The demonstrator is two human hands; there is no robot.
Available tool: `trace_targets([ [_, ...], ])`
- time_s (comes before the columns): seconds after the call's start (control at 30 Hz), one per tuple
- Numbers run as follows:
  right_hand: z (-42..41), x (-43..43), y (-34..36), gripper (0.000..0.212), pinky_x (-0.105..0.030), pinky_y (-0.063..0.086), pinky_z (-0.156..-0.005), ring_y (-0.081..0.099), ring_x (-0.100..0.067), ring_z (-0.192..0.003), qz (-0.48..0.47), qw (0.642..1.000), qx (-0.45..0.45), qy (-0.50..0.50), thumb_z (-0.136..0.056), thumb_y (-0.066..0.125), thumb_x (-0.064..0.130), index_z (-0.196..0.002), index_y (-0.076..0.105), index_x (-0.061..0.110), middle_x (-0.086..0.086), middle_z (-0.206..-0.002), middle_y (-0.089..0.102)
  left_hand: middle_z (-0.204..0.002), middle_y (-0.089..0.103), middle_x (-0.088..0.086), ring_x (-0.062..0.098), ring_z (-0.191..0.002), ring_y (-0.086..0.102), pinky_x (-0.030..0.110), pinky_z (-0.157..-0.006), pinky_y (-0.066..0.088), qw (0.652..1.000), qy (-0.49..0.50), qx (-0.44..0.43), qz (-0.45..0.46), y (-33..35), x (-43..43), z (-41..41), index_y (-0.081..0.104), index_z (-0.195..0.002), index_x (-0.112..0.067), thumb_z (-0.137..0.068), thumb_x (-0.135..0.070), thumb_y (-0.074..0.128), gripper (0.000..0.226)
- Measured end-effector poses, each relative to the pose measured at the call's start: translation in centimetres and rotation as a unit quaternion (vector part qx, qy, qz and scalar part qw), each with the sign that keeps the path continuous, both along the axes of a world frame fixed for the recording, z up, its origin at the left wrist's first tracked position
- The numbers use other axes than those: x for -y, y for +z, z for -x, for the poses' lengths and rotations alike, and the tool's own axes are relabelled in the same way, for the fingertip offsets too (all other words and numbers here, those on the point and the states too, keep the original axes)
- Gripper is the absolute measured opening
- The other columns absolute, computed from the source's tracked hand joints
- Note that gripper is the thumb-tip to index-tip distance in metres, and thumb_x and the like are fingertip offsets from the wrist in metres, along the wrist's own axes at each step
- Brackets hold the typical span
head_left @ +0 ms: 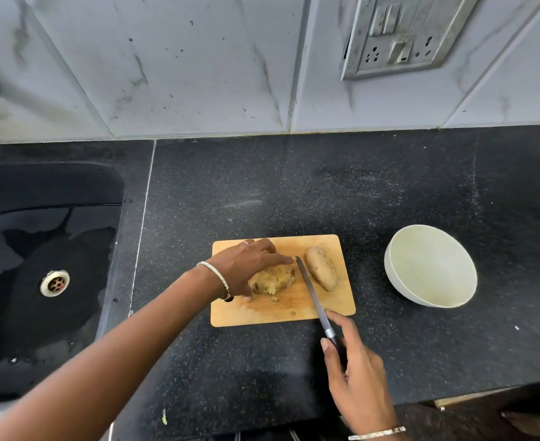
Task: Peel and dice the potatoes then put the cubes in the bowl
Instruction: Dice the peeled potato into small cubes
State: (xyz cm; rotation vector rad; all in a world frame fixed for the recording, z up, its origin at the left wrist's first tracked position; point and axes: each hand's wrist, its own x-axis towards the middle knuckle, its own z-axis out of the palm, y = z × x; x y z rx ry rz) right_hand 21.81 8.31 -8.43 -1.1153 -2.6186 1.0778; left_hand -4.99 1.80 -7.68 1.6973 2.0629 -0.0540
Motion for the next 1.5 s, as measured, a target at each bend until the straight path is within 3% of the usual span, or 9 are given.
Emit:
trace_targets([
  [0.2, -1.6, -1.1, 0.4, 0.042, -0.021, 0.035, -0.046, 0.053, -0.010, -0.052, -0.003, 1.000, 0.004, 0.010, -0.095, 0.058, 0.026, -0.131, 0.046, 0.045, 0.009, -0.054, 0.050, -0.135, 0.038, 0.001, 0.023, -0.116, 0.048, 0.032, -0.092, 0.043, 0.997, -0.045, -0.048, 0.038, 0.9, -1.5, -0.2, 0.030, -0.145, -0.043, -0.070, -0.022, 0.083, 0.095],
  [0.3, -2.0, -1.2, 0.3, 0.042, -0.027, 0.040, -0.049, 0.053, -0.012, -0.052, -0.002, 1.000, 0.009, 0.014, -0.095, 0.058, 0.027, -0.130, 0.045, 0.045, 0.007, -0.056, 0.052, -0.134, 0.038, 0.001, 0.022, -0.114, 0.049, 0.031, -0.088, 0.043, 0.996, -0.055, -0.044, 0.047, 0.8, -1.7, -0.2, 0.030, -0.145, -0.044, -0.069, -0.020, 0.084, 0.096],
  [0.47, -1.8, -0.5, -0.1, 0.041, -0.022, 0.037, -0.049, 0.053, -0.011, -0.054, 0.007, 1.000, 0.006, -0.006, -0.096, 0.056, 0.027, -0.128, 0.043, 0.049, -0.001, -0.058, 0.057, -0.128, 0.041, -0.001, 0.022, -0.104, 0.054, 0.031, -0.079, 0.045, 0.997, -0.048, -0.026, 0.046, 0.4, -2.0, 0.2, 0.039, -0.140, -0.045, -0.064, -0.017, 0.086, 0.094],
  [0.67, -0.5, 1.7, -0.7, 0.039, -0.023, 0.039, -0.050, 0.052, -0.010, -0.053, 0.015, 0.999, -0.005, -0.041, -0.096, 0.056, 0.027, -0.127, 0.045, 0.048, 0.001, -0.061, 0.059, -0.124, 0.043, -0.002, 0.022, -0.103, 0.056, 0.034, -0.084, 0.049, 0.999, -0.035, -0.017, 0.023, -0.7, -1.7, 0.3, 0.038, -0.142, -0.041, -0.066, -0.019, 0.085, 0.092],
  [0.73, 0.0, 2.4, -0.9, 0.039, -0.024, 0.040, -0.051, 0.051, -0.011, -0.052, 0.007, 0.999, -0.014, -0.050, -0.095, 0.057, 0.027, -0.126, 0.045, 0.048, 0.000, -0.062, 0.060, -0.127, 0.043, -0.001, 0.022, -0.108, 0.053, 0.032, -0.089, 0.047, 1.000, 0.009, 0.013, 0.003, -0.9, -1.0, 0.6, 0.034, -0.146, -0.036, -0.065, -0.025, 0.087, 0.097],
  [0.83, 0.2, 3.2, -0.9, 0.038, -0.024, 0.037, -0.048, 0.048, -0.011, -0.048, -0.008, 0.997, -0.040, -0.072, -0.095, 0.058, 0.025, -0.124, 0.048, 0.048, -0.002, -0.062, 0.061, -0.123, 0.049, -0.003, 0.017, -0.107, 0.054, 0.029, -0.090, 0.047, 0.979, 0.165, 0.096, -0.072, -1.3, 1.2, 0.3, 0.041, -0.140, -0.027, -0.055, -0.040, 0.091, 0.099],
  [1.0, 0.1, 4.5, -0.8, 0.032, -0.020, 0.032, -0.045, 0.045, -0.013, -0.045, -0.016, 0.993, -0.066, -0.092, -0.095, 0.059, 0.025, -0.121, 0.054, 0.042, 0.004, -0.066, 0.062, -0.093, 0.063, -0.010, 0.011, -0.084, 0.061, 0.030, -0.076, 0.052, 0.912, 0.364, 0.118, -0.150, -3.1, 5.0, -2.8, 0.063, -0.106, -0.027, -0.057, -0.047, 0.089, 0.059],
  [1.23, 0.4, 6.0, -0.5, 0.030, -0.013, 0.025, -0.042, 0.046, -0.009, -0.044, -0.019, 0.995, -0.056, -0.076, -0.093, 0.063, 0.020, -0.118, 0.059, 0.036, 0.020, -0.066, 0.055, -0.087, 0.067, -0.009, 0.010, -0.078, 0.063, 0.033, -0.073, 0.054, 0.880, 0.411, 0.105, -0.213, -4.1, 4.7, -5.0, 0.069, -0.096, -0.027, -0.069, -0.043, 0.083, 0.034],
  [1.5, 0.2, 6.2, -0.8, 0.032, -0.011, 0.027, -0.045, 0.048, -0.009, -0.048, -0.024, 0.995, -0.068, -0.073, -0.093, 0.064, 0.019, -0.119, 0.058, 0.037, 0.009, -0.062, 0.056, -0.079, 0.071, -0.010, 0.006, -0.072, 0.065, 0.031, -0.076, 0.056, 0.860, 0.433, 0.148, -0.226, -3.7, 4.3, -5.1, 0.073, -0.092, -0.021, -0.071, -0.029, 0.084, 0.024],
])
